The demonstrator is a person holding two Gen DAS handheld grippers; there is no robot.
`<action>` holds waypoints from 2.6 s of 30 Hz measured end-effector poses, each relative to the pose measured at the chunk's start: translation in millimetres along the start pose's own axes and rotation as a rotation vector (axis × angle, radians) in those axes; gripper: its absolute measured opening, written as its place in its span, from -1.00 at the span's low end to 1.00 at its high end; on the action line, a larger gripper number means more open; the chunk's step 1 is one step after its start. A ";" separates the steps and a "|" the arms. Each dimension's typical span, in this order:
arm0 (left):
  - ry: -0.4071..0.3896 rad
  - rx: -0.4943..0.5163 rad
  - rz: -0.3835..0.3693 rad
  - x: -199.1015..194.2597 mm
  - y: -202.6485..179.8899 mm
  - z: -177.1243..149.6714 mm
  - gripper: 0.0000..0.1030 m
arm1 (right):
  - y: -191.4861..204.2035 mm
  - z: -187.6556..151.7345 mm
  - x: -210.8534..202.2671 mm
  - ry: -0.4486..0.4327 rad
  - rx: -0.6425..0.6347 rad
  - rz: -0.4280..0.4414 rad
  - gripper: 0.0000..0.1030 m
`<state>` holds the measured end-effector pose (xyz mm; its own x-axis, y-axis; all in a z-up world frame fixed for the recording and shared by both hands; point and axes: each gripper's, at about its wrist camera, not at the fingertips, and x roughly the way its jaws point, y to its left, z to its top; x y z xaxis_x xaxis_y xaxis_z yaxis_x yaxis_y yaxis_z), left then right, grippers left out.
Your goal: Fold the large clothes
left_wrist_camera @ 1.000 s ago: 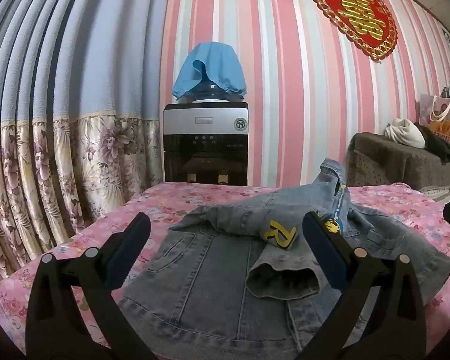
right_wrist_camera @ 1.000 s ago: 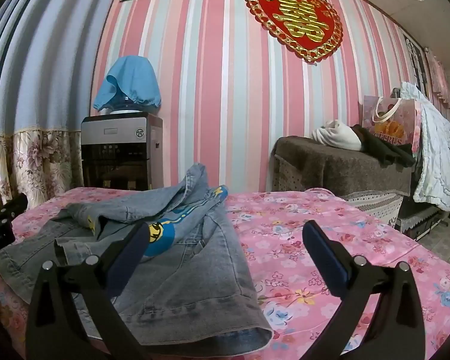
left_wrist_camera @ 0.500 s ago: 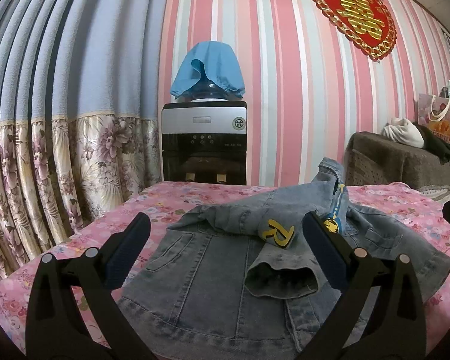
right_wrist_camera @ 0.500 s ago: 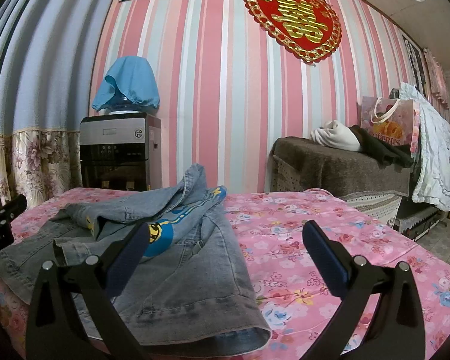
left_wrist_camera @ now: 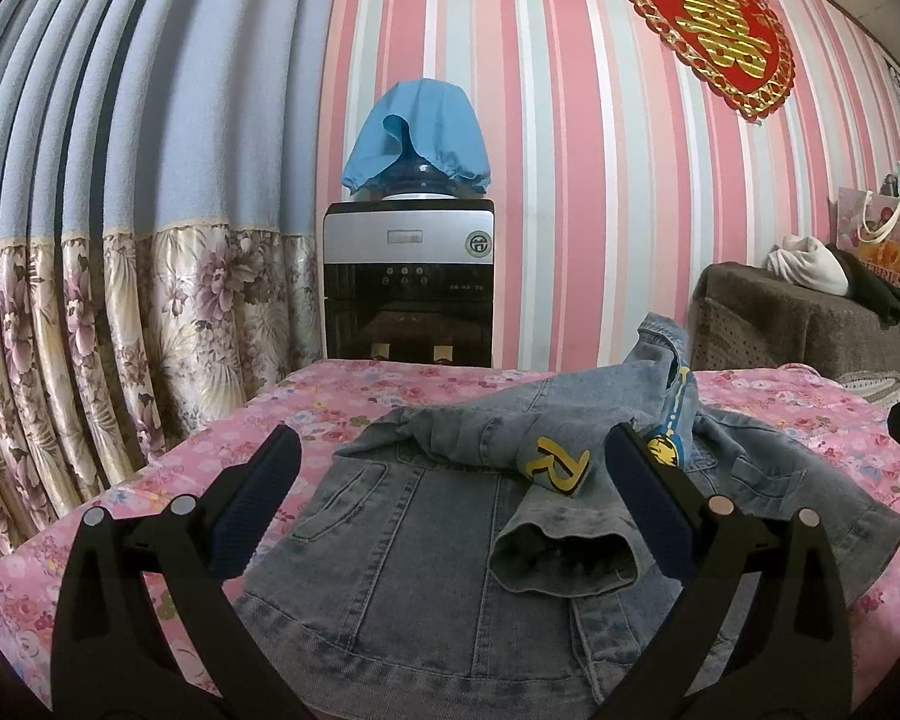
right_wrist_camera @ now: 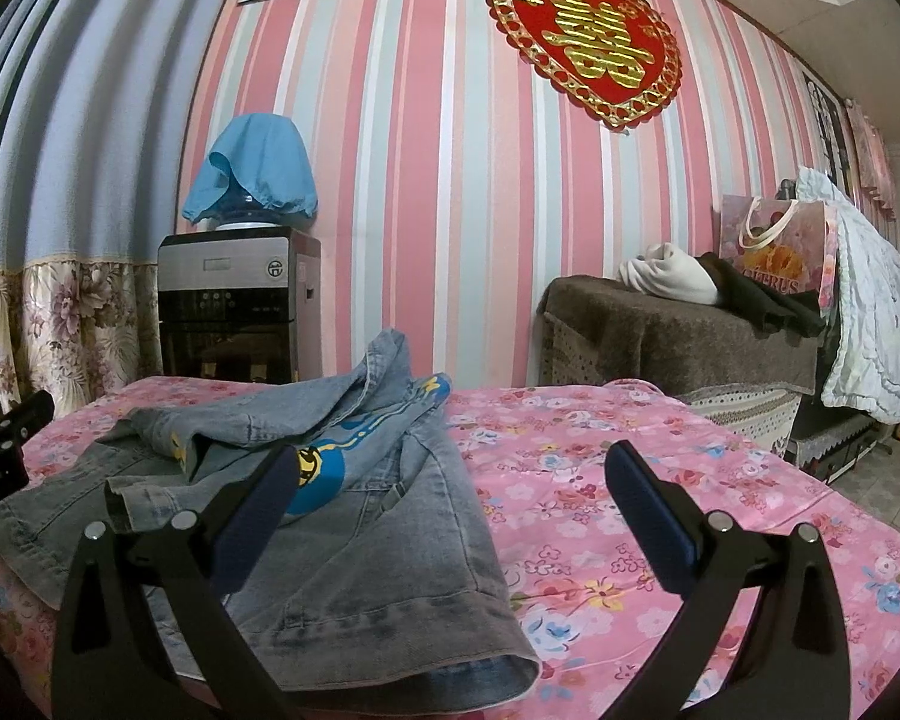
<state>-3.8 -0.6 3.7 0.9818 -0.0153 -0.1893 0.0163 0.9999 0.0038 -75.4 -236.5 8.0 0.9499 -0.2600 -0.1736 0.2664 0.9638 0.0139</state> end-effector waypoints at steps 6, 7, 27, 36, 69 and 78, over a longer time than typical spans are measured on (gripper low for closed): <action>0.000 -0.001 0.001 -0.1 0.1 0.3 0.94 | 1.6 -0.6 0.5 -0.001 -0.002 -0.001 0.97; 0.001 -0.002 0.000 -0.2 0.3 0.4 0.94 | 1.5 -0.6 0.5 -0.001 -0.002 -0.001 0.97; 0.002 -0.002 0.000 0.2 0.2 -0.3 0.94 | 2.2 -0.8 0.4 -0.001 -0.003 -0.002 0.97; 0.002 -0.002 0.001 0.4 0.0 -0.3 0.94 | 1.4 -0.3 -0.4 -0.002 -0.004 -0.002 0.97; 0.088 0.004 -0.025 11.9 -3.8 -12.4 0.94 | 0.5 -5.7 5.4 0.022 -0.026 -0.006 0.97; 0.227 0.171 -0.069 38.4 -20.8 -8.3 0.94 | 4.6 -1.1 30.7 0.130 -0.076 0.025 0.97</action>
<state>32.0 -21.9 -11.7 0.9101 -0.0621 -0.4097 0.1322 0.9806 0.1450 -45.2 -240.1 1.6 0.9254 -0.2311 -0.3003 0.2255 0.9728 -0.0535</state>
